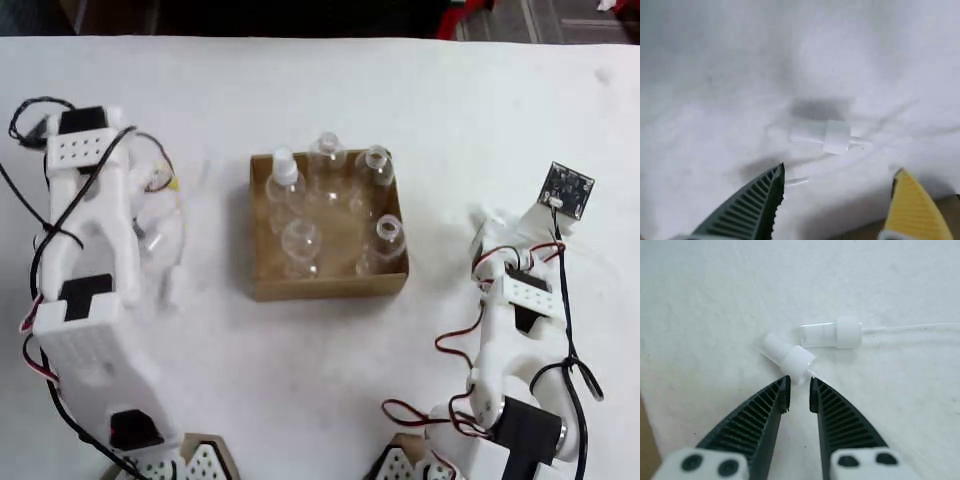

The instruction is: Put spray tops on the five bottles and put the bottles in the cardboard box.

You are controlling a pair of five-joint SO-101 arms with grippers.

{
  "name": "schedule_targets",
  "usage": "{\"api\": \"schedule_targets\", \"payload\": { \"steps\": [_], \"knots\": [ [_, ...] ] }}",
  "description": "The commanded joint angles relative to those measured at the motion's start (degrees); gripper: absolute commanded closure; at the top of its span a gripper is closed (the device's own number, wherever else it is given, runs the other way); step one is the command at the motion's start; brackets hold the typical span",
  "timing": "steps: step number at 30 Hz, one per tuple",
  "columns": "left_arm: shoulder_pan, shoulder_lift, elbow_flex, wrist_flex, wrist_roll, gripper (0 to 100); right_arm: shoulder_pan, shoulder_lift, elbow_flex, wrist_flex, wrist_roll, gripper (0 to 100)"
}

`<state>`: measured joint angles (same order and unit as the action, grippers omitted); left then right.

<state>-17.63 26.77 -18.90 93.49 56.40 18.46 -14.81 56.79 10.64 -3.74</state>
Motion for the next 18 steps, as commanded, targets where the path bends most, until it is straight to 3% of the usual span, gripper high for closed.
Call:
{"api": "schedule_targets", "payload": {
  "steps": [1,10,18],
  "knots": [
    [-0.3,0.0,-4.7,0.9,4.0,66,-0.7,-0.1,-1.9,-1.4,0.5,94.7],
    [-0.1,7.3,-1.4,0.4,8.0,66,-0.7,-0.1,-1.9,-1.4,0.5,94.7],
    [-0.1,18.4,-12.1,3.2,8.0,66,-0.7,0.0,-1.9,-1.4,0.5,94.7]
  ]
}}
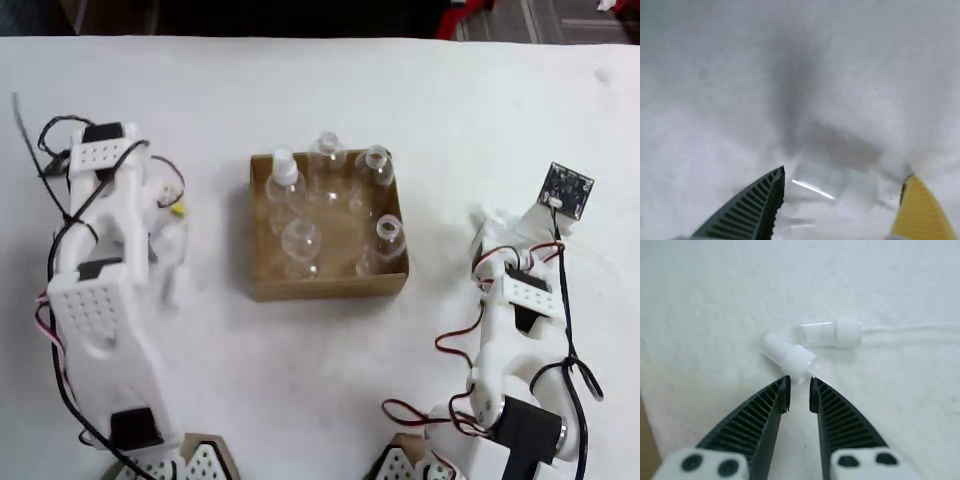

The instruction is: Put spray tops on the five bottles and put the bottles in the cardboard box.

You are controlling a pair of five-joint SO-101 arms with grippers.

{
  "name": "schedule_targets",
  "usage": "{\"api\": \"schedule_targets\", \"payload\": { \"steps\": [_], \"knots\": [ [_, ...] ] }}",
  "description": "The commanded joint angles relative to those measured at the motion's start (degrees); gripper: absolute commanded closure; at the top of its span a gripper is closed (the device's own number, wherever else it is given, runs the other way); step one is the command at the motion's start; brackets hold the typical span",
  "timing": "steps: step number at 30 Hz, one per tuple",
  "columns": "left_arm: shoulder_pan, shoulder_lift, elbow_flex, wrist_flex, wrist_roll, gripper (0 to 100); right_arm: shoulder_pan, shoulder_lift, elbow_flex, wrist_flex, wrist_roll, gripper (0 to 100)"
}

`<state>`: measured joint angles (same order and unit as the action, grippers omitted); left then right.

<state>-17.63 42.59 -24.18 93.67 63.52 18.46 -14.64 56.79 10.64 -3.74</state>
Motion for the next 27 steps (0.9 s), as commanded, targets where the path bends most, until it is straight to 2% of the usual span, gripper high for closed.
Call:
{"api": "schedule_targets", "payload": {
  "steps": [1,10,18,27],
  "knots": [
    [-0.1,3.7,-8.4,4.0,0.9,66,-0.7,-0.2,-1.9,-1.4,0.5,94.7],
    [-1.5,10.2,-19.4,8.2,1.0,67,-0.7,-0.2,-1.9,-1.4,0.5,94.7],
    [-3.0,10.8,-23.3,8.0,-0.5,93,-0.8,-0.2,-1.9,-1.4,0.5,94.7],
    [-3.6,10.2,-23.3,8.2,-2.1,96,-0.8,-0.2,-1.9,-1.4,0.5,94.7]
  ]
}}
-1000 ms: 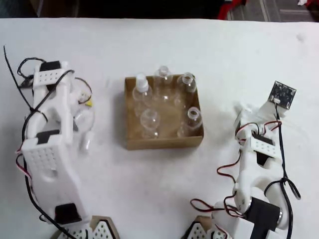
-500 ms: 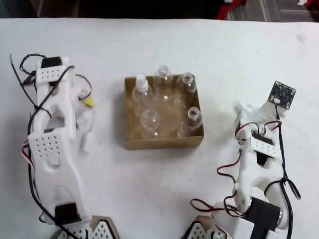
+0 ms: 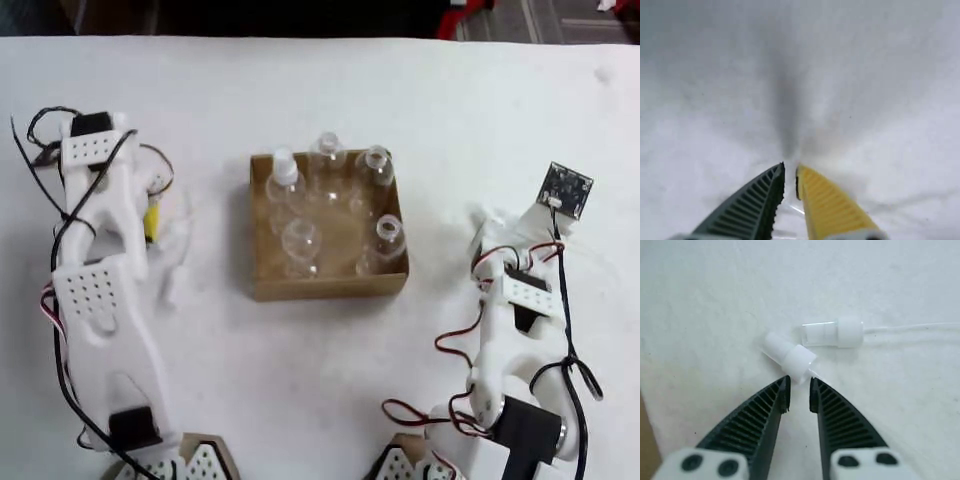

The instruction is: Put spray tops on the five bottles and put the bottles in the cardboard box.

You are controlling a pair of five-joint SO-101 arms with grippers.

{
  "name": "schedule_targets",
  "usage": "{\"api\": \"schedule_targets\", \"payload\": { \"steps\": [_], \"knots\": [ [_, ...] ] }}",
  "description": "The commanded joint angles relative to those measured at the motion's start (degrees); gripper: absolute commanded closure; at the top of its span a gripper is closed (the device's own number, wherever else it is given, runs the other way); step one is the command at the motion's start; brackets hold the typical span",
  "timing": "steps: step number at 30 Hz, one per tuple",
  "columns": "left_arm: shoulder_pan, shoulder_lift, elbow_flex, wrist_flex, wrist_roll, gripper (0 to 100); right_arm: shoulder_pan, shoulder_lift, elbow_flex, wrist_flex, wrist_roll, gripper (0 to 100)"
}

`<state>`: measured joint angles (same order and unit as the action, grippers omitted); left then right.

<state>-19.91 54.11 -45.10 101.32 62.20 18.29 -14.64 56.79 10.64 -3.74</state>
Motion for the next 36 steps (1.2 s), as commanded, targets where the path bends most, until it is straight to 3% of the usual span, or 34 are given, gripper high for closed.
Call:
{"api": "schedule_targets", "payload": {
  "steps": [1,9,17,21,27,36],
  "knots": [
    [-1.4,-1.5,-2.4,0.7,-0.9,96,-0.7,-0.2,-1.9,-1.4,0.5,94.7],
    [-0.2,-14.8,1.8,1.2,-7.3,95,-0.7,-0.2,-1.9,-1.4,0.5,94.7],
    [6.9,-31.6,17.3,0.0,-6.4,95,-2.1,-0.2,-1.9,-1.4,3.3,94.9],
    [7.5,-30.2,21.3,-3.6,-1.1,91,-2.1,-0.2,-1.9,-1.3,3.5,94.9],
    [7.8,-24.9,21.7,-2.9,6.4,68,-2.1,-0.2,-1.9,-1.2,3.6,95.0],
    [8.0,-20.4,21.7,-3.4,8.6,70,-2.1,-0.3,-1.9,-1.1,3.6,95.0]
  ]
}}
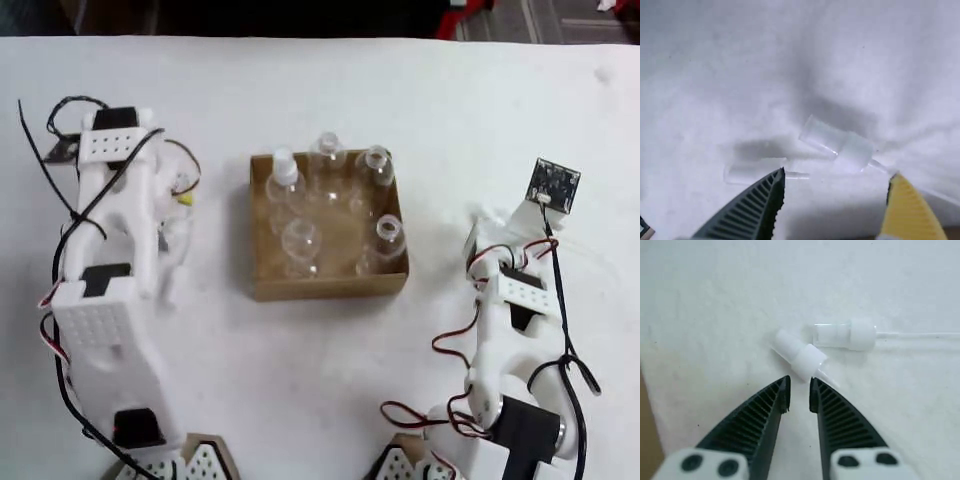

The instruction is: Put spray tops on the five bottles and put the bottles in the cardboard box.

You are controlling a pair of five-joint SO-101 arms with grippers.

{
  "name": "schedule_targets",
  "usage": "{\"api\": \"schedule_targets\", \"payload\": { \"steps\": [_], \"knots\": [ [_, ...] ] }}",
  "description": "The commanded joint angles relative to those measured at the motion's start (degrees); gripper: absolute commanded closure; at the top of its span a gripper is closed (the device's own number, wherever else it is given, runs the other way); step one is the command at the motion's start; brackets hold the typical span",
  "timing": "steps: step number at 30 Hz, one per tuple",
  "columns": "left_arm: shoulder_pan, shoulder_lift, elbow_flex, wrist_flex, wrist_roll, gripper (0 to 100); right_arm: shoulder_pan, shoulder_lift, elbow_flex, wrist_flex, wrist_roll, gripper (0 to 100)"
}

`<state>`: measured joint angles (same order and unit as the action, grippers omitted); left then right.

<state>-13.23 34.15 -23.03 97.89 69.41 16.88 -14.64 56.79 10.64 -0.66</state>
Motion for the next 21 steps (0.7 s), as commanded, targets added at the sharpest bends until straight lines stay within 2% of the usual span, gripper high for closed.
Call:
{"api": "schedule_targets", "payload": {
  "steps": [1,5,12,21],
  "knots": [
    [1.3,-0.4,-0.4,0.3,1.4,70,-0.7,-0.3,-1.9,-1.1,0.5,95.0],
    [2.2,-0.4,-0.7,3.9,1.2,70,-0.7,-0.3,-1.9,-1.1,0.5,95.0],
    [2.5,2.6,-1.3,1.8,1.5,69,-0.7,-0.4,-1.9,-1.1,0.5,95.0],
    [1.4,13.1,-12.6,3.9,1.6,70,-0.6,-0.4,-1.9,-1.1,0.5,95.0]
  ]
}}
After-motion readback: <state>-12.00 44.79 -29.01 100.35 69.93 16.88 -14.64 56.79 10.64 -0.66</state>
